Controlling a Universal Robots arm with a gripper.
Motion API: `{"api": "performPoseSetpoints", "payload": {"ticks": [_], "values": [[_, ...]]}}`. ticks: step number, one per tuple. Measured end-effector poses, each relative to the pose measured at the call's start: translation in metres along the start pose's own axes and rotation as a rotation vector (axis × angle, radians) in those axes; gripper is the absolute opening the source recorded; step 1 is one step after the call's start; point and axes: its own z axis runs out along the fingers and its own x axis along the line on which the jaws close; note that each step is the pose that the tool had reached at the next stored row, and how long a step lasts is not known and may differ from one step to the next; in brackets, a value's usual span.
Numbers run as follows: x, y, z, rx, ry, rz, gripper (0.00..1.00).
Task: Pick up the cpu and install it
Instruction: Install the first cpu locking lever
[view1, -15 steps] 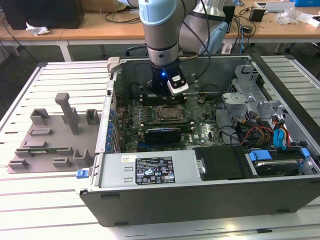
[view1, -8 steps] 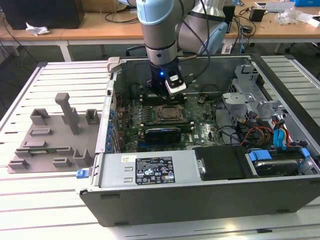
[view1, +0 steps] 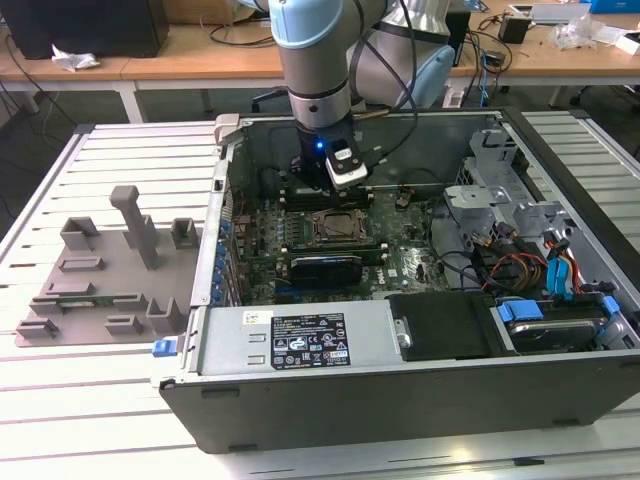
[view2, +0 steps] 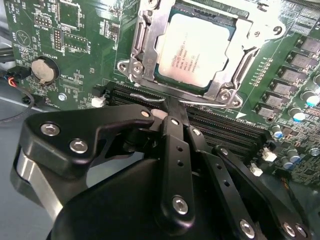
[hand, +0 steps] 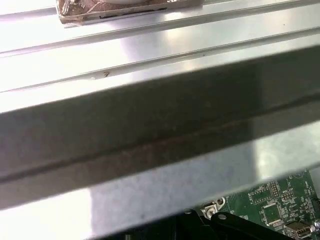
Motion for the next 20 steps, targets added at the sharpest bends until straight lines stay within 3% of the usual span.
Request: {"api": "performPoseSetpoints", "payload": {"ticks": [2,8,10,20], "values": [[0.0003,-0.0003,0.0020,-0.0027,-0.0133,0.004,0.11],[0.0003,-0.0012,0.0042,-0.0086,-0.0352,0.004,0.11],[0.0002,-0.0026,0.0048,-0.0119,-0.0481,0.003,0.11],[0.0041,0.0022,0.0051,-0.0104,-0.0538,0.018,0.11]]}}
